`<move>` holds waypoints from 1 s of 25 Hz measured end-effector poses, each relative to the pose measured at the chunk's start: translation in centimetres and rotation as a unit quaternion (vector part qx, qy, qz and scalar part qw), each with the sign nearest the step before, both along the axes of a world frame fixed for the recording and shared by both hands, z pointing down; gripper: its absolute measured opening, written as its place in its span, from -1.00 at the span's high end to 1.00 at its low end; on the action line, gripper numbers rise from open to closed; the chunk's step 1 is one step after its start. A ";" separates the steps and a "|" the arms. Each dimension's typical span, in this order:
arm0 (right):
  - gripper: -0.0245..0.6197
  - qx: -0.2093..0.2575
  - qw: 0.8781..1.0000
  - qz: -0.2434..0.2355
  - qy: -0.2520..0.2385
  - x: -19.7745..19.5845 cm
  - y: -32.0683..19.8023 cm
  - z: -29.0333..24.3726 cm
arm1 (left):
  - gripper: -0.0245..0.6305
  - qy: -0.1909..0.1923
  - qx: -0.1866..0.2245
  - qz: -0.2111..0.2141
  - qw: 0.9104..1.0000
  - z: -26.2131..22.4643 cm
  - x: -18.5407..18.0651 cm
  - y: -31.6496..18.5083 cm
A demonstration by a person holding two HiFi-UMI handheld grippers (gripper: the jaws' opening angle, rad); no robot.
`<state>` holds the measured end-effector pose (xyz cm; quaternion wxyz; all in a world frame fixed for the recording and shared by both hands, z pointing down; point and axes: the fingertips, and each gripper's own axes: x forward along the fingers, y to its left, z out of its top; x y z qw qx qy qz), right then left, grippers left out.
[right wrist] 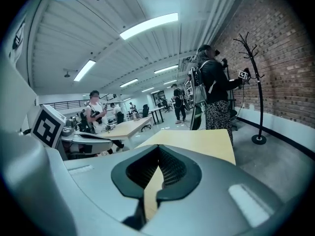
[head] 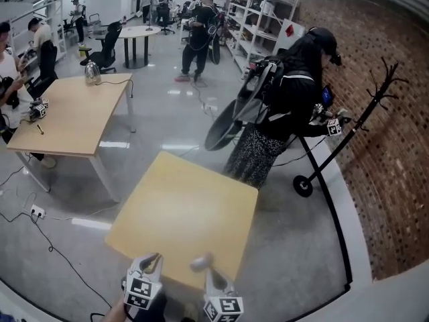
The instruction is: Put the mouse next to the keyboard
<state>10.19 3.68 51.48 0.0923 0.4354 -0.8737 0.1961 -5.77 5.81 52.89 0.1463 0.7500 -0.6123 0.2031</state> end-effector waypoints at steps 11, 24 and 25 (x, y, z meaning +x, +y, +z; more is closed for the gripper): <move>0.88 0.011 0.997 -0.073 -0.004 -4.8 0.9 -1.3 | 0.92 0.001 0.020 -0.072 0.997 -1.8 -4.1 3.1; 0.88 0.043 0.992 -0.116 -0.029 -6.9 2.4 -3.8 | 0.92 0.002 0.047 -0.121 0.991 -4.1 -5.5 6.3; 0.88 0.045 0.992 -0.118 -0.031 -7.0 2.5 -4.0 | 0.92 0.002 0.049 -0.125 0.991 -4.2 -5.5 6.4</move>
